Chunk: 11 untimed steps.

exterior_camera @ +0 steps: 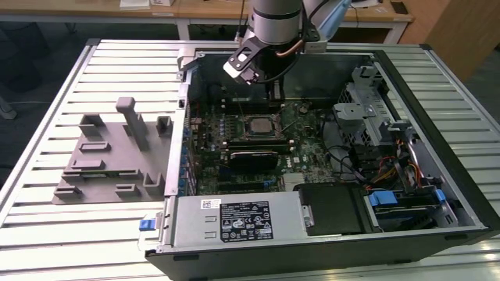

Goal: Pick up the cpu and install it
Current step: 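Close the cpu cover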

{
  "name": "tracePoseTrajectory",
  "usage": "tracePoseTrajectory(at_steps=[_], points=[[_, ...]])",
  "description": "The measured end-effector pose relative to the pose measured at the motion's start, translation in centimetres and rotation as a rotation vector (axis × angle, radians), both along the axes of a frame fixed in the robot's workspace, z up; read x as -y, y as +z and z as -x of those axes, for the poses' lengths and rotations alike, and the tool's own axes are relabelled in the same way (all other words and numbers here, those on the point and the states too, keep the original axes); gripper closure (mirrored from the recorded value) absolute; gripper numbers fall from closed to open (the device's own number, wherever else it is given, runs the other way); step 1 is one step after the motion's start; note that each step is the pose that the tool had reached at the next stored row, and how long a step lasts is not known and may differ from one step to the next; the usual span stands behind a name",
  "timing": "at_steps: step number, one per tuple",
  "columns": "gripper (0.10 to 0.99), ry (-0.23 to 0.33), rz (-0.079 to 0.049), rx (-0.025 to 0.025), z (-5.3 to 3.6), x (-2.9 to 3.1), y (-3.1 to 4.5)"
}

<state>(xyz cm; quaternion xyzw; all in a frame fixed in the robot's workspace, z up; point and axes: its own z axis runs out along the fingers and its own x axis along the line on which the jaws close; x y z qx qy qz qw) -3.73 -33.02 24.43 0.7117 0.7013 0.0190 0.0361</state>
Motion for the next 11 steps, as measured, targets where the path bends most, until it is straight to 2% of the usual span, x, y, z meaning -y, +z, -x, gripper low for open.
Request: tracePoseTrajectory(at_steps=[3,11], points=[[0.980,0.000,0.000,-0.0001,-0.41,-0.02,0.00],[0.980,0.000,0.000,0.0001,-0.45,-0.03,0.70]])
